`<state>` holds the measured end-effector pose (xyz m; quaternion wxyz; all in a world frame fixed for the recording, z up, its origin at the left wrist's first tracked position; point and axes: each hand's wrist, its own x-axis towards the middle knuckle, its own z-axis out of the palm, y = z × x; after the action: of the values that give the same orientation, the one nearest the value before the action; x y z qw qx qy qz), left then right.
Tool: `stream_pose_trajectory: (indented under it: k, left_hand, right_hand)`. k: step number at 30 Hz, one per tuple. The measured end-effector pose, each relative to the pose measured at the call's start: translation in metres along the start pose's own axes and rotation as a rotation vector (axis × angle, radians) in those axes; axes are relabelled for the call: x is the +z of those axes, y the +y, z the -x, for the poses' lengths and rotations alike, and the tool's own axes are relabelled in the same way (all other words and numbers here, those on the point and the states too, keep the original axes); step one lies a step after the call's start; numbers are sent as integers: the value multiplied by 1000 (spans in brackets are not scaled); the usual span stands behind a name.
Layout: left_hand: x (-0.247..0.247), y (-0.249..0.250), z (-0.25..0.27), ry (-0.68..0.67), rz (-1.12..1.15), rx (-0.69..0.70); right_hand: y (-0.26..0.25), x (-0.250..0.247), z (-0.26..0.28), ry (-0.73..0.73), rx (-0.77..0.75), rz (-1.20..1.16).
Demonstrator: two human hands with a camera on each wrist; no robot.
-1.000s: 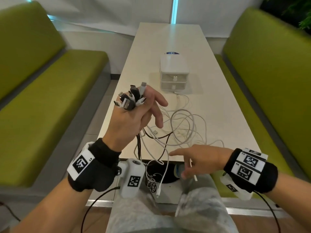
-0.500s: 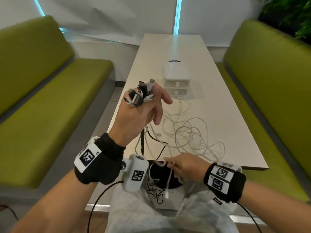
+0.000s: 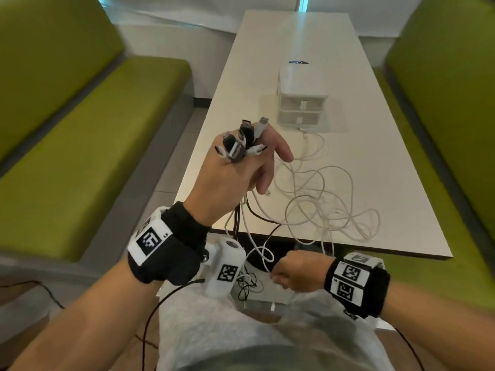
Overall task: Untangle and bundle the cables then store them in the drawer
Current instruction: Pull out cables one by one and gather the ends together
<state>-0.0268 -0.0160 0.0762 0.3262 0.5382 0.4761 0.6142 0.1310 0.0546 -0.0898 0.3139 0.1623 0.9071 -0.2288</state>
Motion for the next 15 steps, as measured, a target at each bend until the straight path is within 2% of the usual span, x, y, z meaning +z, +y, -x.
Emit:
stream_pose_trajectory:
  k: [2,4,7,10,12,15]
  left_hand:
    - [-2,-1,1,-21,-23,11]
    - [-7,-5,4,-8,-38,-12]
    - [-11,-17,12,3,-64,-71]
    - [-14,-25,17,9,-81,-107]
    - [-16,-26,17,6,-91,-107]
    - [-14,-23,16,26,-92,-89]
  right_hand:
    - [-3,8,-5,-128,77,172]
    - [-6,4,1,-153,107,185]
    - [-13,-18,29,-106,45,104]
    - [-18,-56,70,-145,-27,-133]
    - [-17,-81,86,-48,34,-193]
    - [-17,-94,80,336,127,-43]
